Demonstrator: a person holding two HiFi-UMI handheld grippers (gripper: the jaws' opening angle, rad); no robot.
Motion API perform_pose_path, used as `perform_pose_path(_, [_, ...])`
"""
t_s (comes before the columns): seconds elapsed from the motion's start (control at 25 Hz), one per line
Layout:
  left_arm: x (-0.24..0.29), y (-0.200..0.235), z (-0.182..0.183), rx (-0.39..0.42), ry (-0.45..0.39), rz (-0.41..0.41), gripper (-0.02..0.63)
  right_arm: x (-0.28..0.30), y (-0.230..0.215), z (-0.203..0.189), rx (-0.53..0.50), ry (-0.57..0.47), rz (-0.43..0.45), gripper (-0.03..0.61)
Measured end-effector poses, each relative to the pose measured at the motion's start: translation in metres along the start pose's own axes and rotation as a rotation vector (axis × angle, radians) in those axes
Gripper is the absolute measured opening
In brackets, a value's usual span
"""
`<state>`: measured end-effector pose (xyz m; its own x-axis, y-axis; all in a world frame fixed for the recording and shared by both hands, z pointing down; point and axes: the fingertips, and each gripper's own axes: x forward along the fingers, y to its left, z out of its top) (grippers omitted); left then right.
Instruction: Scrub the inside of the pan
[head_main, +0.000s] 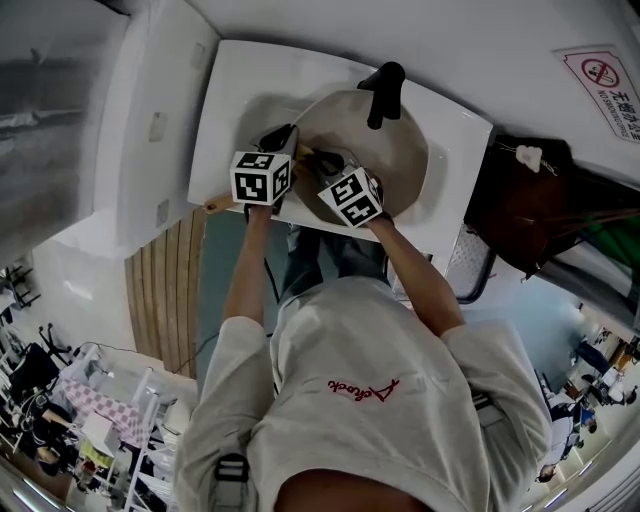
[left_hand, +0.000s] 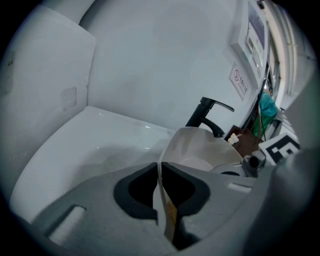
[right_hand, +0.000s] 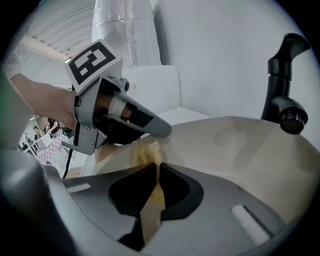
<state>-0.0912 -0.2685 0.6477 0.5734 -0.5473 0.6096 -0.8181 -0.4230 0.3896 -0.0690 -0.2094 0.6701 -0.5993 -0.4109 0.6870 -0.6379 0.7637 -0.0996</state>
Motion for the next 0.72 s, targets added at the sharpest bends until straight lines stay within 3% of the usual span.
perform_pose_path(0.72, [0.0001,0.0005,0.0005,0.005,-0.001,0.004,0.028,0.0093,-0.0008,0.0002,0.022,0.008,-0.012,0.029])
